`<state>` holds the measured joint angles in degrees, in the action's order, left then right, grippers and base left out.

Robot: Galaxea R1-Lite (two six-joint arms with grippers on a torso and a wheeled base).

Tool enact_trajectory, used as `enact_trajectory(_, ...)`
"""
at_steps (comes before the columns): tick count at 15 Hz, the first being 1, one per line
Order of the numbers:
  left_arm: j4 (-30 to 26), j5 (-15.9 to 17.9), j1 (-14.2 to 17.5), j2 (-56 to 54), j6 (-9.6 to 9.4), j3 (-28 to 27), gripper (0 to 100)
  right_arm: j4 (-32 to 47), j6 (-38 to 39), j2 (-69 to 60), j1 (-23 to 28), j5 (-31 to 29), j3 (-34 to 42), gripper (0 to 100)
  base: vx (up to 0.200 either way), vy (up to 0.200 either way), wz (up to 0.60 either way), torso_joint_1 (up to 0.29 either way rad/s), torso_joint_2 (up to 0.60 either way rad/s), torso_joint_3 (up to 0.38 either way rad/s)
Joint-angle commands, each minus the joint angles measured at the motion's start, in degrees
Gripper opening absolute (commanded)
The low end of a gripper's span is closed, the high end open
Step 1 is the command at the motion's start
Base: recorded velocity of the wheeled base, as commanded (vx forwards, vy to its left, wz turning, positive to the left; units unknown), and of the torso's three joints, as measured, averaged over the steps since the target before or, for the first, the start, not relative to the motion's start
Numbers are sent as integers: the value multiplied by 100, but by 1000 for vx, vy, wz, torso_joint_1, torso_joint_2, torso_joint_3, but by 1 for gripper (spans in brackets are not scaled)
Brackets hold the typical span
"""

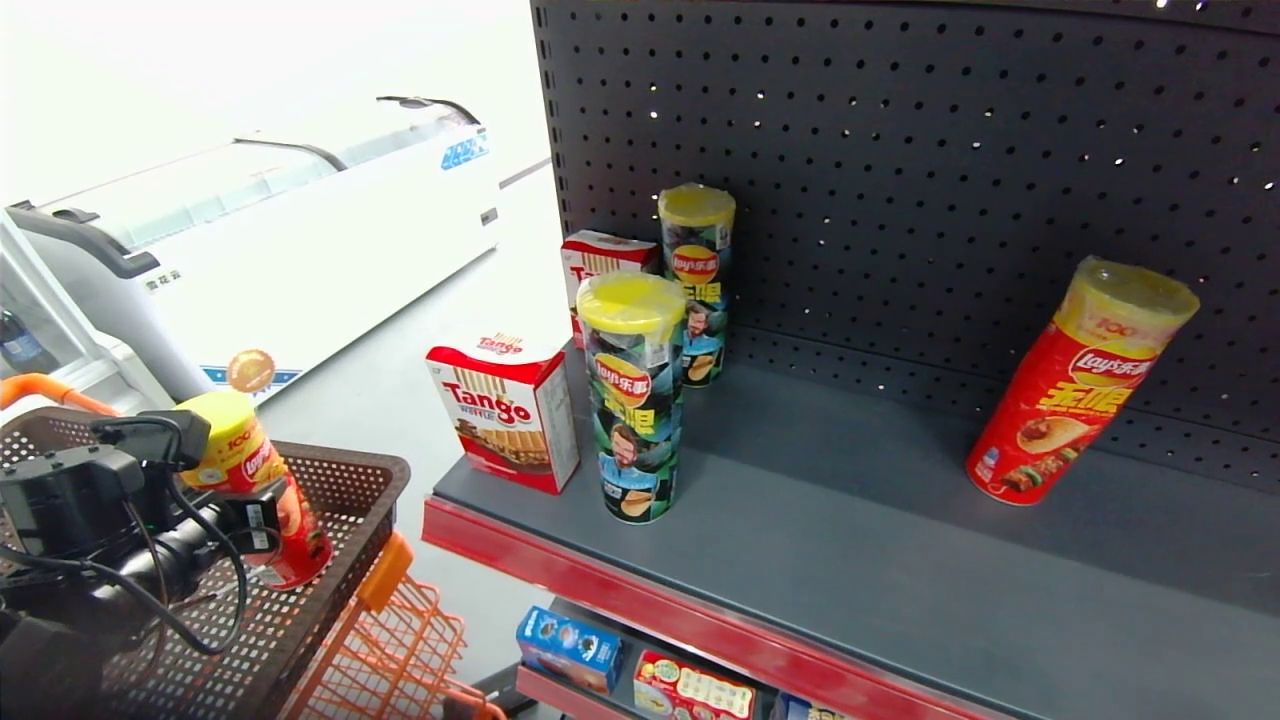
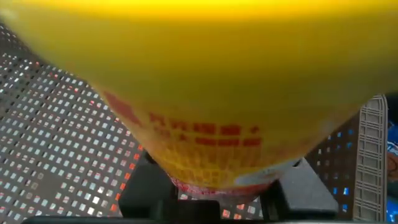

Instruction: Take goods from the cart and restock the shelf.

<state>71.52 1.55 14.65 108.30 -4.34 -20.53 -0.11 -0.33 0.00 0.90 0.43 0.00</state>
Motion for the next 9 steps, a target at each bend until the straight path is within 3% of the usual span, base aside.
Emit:
enact_trajectory(1,-165,39,-15,-521,21,5,0,-7,-2,9,-2,1,0,100,0,0,0,0,0,0)
enact_trajectory(7,-578,-208,-832,-2173,47,40,0,-7,-2,9,-2,1,0,100,0,0,0,0,0,0)
enact_trajectory(9,-736,-155,-1316,-2691,56,365,0,-7,-2,9,-2,1,0,100,0,0,0,0,0,0)
